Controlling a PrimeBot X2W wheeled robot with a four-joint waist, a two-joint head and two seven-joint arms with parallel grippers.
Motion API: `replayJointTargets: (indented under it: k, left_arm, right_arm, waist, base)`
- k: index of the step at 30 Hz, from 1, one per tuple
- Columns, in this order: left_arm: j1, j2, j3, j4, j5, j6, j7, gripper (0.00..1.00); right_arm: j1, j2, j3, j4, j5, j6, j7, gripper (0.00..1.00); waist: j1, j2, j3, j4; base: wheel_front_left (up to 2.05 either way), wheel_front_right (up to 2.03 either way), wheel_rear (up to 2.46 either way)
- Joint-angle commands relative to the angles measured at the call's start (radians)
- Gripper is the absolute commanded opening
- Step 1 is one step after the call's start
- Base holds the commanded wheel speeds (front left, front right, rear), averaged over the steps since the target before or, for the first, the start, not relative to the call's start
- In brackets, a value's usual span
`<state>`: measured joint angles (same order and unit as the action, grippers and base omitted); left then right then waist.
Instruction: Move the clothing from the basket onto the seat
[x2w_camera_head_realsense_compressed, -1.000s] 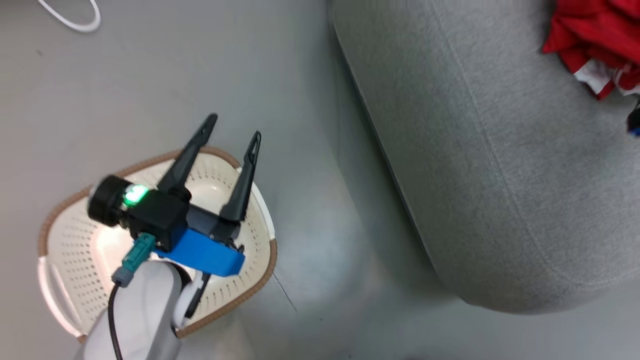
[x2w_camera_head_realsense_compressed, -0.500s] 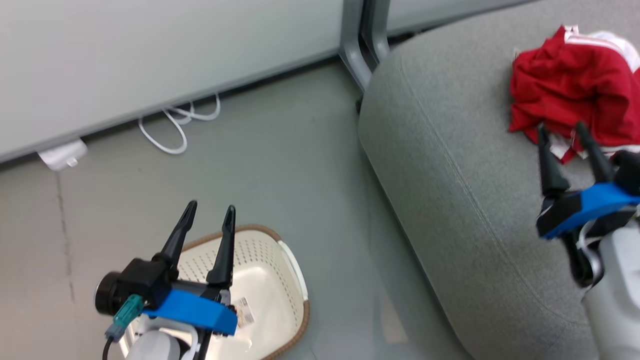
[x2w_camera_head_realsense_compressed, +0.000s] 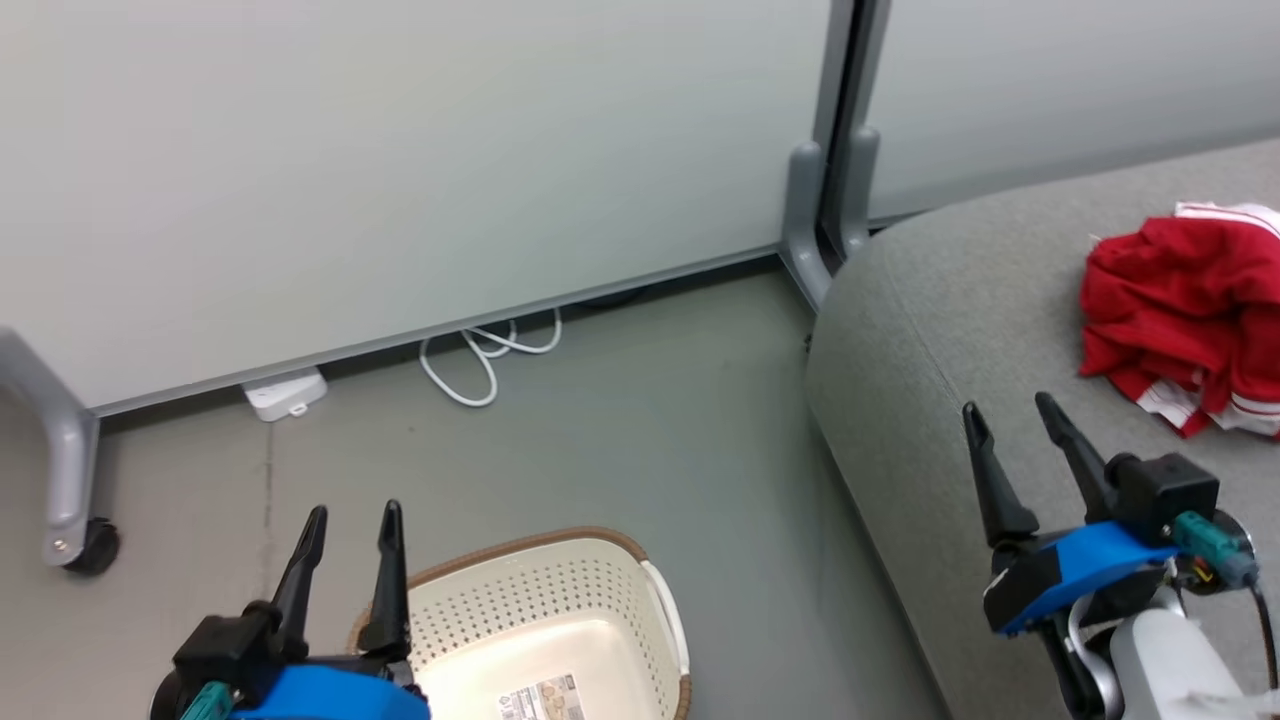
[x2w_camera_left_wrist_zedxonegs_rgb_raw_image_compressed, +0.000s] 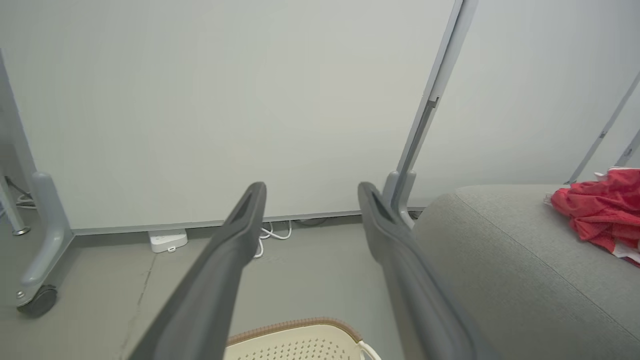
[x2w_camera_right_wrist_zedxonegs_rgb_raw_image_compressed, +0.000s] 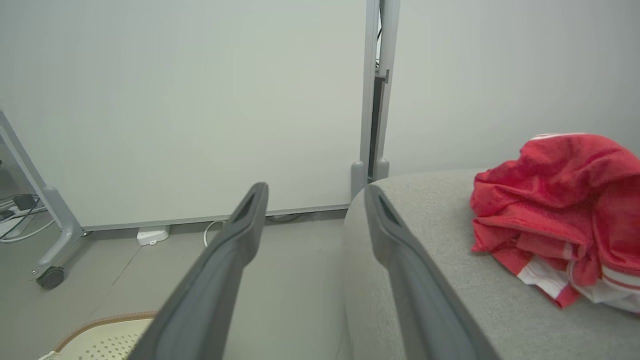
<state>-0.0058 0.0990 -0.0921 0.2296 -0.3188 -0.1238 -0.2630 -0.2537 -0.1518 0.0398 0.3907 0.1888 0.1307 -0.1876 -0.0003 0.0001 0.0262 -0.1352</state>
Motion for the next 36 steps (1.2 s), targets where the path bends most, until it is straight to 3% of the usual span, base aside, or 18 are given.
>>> replayJointTargets:
  k: [1, 12, 36]
  left_arm:
    - [0.012, 0.0, 0.012, 0.003, -0.002, -0.003, -0.002, 1.0]
    - [0.05, -0.013, 0.098, 0.04, 0.021, -0.009, -0.002, 1.0]
    - [0.031, -0.025, 0.085, 0.046, 0.037, -0.01, -0.003, 1.0]
  right_arm:
    - [0.023, 0.007, 0.0, -0.018, -0.01, 0.0, 0.005, 1.0]
    - [0.133, 0.058, 0.028, -0.161, -0.043, 0.0, 0.08, 1.0]
    - [0.157, 0.072, 0.021, -0.201, -0.03, 0.0, 0.1, 1.0]
  waist:
    - [0.0003, -0.0001, -0.02, 0.023]
    - [0.0003, -0.0001, -0.034, 0.068]
    - [0.0003, -0.0001, -0.024, 0.089]
  base:
    - [0.0, 0.0, 0.0]
    - [0.0, 0.0, 0.0]
    - [0.0, 0.0, 0.0]
